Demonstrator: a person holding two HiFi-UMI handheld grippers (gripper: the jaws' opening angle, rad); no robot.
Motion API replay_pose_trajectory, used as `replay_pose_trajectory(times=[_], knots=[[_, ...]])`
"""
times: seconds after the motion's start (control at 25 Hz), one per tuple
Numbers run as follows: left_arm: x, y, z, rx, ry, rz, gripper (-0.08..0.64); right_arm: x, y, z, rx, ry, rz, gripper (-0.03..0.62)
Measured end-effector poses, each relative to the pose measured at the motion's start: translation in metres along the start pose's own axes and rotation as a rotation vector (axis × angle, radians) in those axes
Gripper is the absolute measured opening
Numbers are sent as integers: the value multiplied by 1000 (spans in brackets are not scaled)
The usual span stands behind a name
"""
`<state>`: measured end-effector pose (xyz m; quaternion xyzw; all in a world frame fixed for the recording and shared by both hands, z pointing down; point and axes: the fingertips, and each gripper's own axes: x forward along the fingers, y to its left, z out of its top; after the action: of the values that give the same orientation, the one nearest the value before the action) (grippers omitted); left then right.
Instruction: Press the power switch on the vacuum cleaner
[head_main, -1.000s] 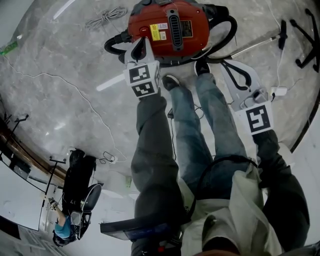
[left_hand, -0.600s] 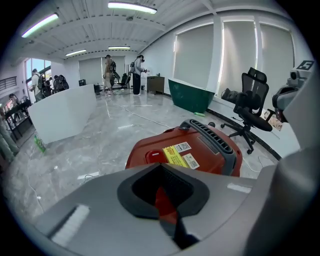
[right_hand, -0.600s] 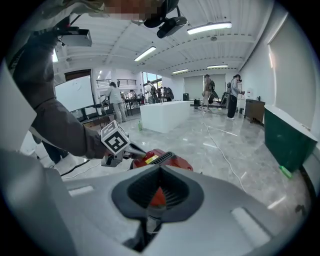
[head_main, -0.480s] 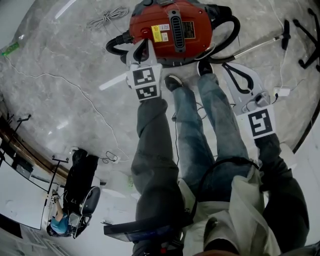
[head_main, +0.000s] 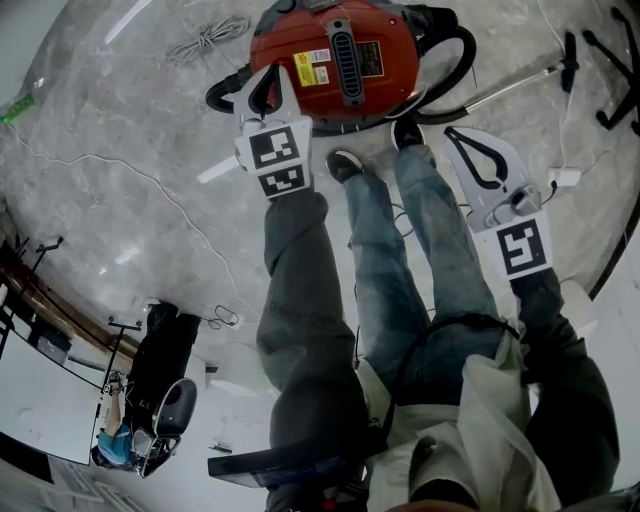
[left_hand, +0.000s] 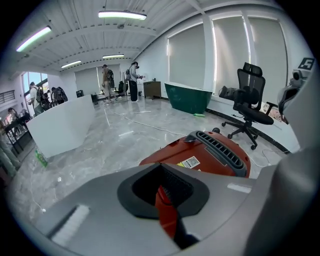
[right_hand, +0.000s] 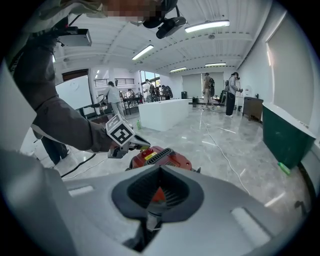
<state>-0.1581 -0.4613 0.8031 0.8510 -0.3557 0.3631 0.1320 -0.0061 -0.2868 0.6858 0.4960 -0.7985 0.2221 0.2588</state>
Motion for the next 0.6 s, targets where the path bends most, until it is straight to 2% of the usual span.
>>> replay_pose_trajectory(times=[0.12, 0.28, 0.48, 0.6], knots=[[7, -4, -3, -5, 32, -31, 3, 0, -1, 0, -4, -1, 0, 0], [8, -3, -4, -9, 30, -18, 3, 0, -1, -1, 5, 4, -2, 0], [18, -4, -6, -19, 94, -62, -8, -1, -2, -4, 22, 6, -7, 0], [14, -5, -7, -22, 66, -58, -5, -6, -3, -6, 21, 3, -12, 0]])
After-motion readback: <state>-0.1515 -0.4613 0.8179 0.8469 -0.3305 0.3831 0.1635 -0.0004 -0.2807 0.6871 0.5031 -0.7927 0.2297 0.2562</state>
